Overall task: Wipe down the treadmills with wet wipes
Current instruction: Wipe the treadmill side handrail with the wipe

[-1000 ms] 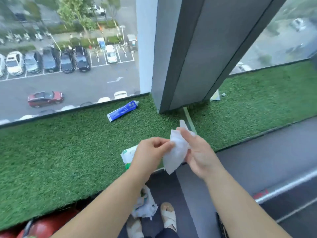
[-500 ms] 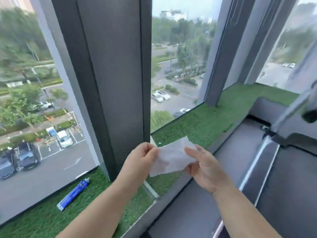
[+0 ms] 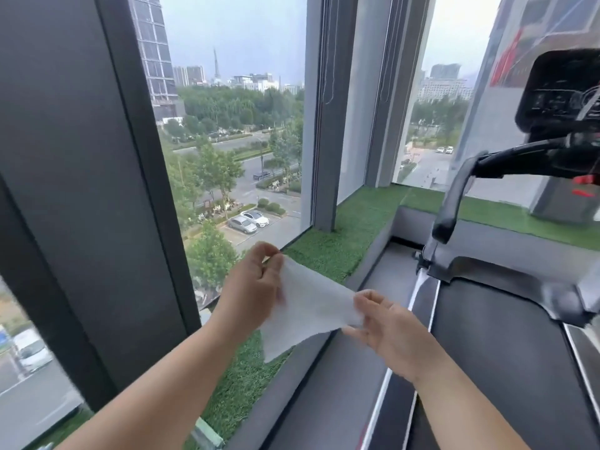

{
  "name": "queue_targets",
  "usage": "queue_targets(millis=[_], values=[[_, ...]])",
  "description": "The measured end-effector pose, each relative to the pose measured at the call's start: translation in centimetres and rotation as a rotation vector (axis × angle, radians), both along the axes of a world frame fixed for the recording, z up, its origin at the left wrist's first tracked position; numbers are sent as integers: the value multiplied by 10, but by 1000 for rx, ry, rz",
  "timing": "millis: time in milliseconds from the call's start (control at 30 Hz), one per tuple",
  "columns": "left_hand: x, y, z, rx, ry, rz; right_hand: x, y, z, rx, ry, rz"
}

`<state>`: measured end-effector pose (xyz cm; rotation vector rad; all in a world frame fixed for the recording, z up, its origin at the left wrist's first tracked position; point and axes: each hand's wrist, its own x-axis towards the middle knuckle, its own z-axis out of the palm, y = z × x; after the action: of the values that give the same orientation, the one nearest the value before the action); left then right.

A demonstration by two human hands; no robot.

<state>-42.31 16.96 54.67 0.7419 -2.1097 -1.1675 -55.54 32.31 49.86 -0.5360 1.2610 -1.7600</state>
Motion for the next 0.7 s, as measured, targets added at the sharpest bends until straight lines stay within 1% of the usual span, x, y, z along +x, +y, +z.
queue_targets(millis=[67, 167, 233, 333, 433, 500, 567, 600, 700], values=[[-15, 1, -2, 82, -109, -179, -8, 7, 9, -70, -47, -84], [-37, -4, -13, 376, -305, -503, -16, 9, 21, -94, -33, -125], [-56, -5, -22, 486, -353, -659, -20, 5, 27, -60, 33, -142], [-83, 3, -28, 646, -326, -840, -30, -4, 31, 30, 222, -189], [-103, -3, -31, 725, -243, -858, -45, -11, 34, 168, 473, -267], [-114, -20, -29, 765, -157, -852, -55, -15, 37, 246, 560, -341], [-125, -40, -23, 775, -46, -816, -67, -20, 37, 263, 540, -385], [-131, -49, -19, 744, -9, -783, -73, -23, 35, 259, 518, -407], [-148, -73, -8, 595, 9, -728, -90, -33, 26, 309, 476, -522]])
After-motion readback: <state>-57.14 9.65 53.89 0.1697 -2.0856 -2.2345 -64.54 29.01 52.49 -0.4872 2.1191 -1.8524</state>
